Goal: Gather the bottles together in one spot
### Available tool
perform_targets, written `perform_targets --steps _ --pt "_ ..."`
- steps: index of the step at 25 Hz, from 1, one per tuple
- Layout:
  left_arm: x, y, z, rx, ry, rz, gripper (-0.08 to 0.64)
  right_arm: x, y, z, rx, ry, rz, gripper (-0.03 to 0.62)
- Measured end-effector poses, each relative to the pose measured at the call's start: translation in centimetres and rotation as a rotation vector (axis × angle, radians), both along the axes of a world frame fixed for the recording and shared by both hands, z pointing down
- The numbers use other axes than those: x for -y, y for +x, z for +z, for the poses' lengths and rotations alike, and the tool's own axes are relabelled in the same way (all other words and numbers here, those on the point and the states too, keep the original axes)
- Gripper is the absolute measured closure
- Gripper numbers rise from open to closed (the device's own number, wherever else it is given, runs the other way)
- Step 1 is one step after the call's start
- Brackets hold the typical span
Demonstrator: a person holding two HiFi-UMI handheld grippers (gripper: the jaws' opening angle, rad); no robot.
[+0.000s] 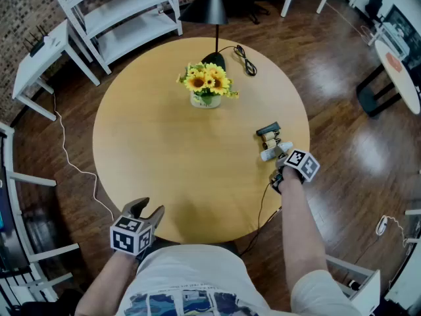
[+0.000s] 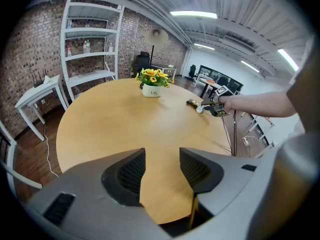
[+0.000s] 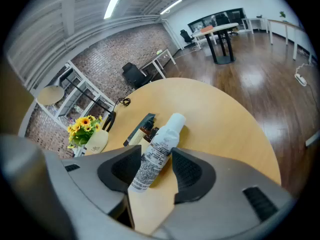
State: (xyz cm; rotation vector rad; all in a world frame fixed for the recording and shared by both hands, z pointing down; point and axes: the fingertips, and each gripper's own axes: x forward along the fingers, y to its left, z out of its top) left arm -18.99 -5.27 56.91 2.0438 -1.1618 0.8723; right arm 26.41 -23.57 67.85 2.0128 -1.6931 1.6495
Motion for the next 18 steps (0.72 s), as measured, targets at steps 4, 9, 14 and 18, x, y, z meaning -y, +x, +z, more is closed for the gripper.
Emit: perform_targets --steps 4,9,14,18 --pt "-0.4 0.2 0.4 -0.001 -0.016 0.010 0.353 0.6 -0.2 0.2 -0.020 -0.019 -0.010 0.339" --pt "-0.4 0.5 0.7 0.007 -0.025 0.023 0.353 1.2 -0.2 0.8 -0.003 -0.019 0.009 0.324" --pt "-0.6 1.1 0.8 0.015 -0.034 0.045 0.353 1.0 0.0 0.5 0.023 0.014 -0.005 0.355" --pt "-0.6 1.3 0.7 0.018 -0.034 0.053 0.353 0.6 0.6 0.1 -0.017 0.050 -0.019 0.397"
